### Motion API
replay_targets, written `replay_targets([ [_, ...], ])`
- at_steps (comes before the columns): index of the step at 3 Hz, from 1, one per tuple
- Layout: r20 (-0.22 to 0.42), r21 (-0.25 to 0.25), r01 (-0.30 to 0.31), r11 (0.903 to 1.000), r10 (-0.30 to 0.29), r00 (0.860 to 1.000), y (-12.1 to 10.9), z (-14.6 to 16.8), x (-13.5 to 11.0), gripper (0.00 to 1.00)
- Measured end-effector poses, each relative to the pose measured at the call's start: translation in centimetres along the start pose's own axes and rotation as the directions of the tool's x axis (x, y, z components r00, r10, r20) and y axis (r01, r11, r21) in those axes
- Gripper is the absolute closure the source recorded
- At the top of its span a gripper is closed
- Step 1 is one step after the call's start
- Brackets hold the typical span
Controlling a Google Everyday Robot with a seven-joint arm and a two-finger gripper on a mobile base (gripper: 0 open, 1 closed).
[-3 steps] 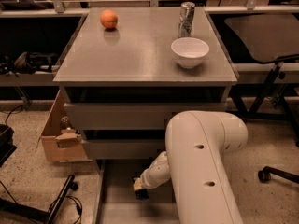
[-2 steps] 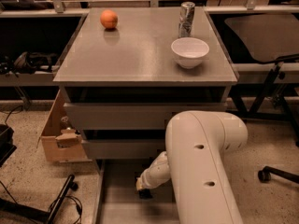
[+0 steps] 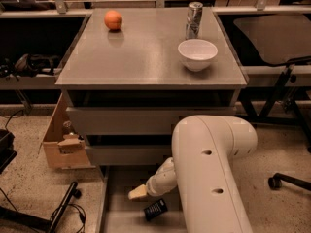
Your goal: Place rxbar blueberry into bottom drawer
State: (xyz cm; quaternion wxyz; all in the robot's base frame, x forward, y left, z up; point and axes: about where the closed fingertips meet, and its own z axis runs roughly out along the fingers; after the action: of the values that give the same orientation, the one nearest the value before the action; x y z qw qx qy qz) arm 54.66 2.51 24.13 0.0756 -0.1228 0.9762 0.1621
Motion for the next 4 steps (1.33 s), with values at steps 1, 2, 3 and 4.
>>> replay_targets([
  [1, -0.002, -0.001, 0.009, 1.0000, -0.009, 1.000, 0.4, -0.1, -0.1, 0.00],
  [2, -0.010, -0.005, 0.039, 0.9992, -0.039, 0.999, 1.8, -0.3, -0.5, 0.00],
  [3, -0.032, -0.012, 0.058, 0.9982, -0.059, 0.998, 3.4, -3.2, -0.9, 0.00],
  [4, -0.088, 0.016, 0.123, 0.9923, -0.121, 0.989, 3.2, -8.0, -1.7, 0.00],
])
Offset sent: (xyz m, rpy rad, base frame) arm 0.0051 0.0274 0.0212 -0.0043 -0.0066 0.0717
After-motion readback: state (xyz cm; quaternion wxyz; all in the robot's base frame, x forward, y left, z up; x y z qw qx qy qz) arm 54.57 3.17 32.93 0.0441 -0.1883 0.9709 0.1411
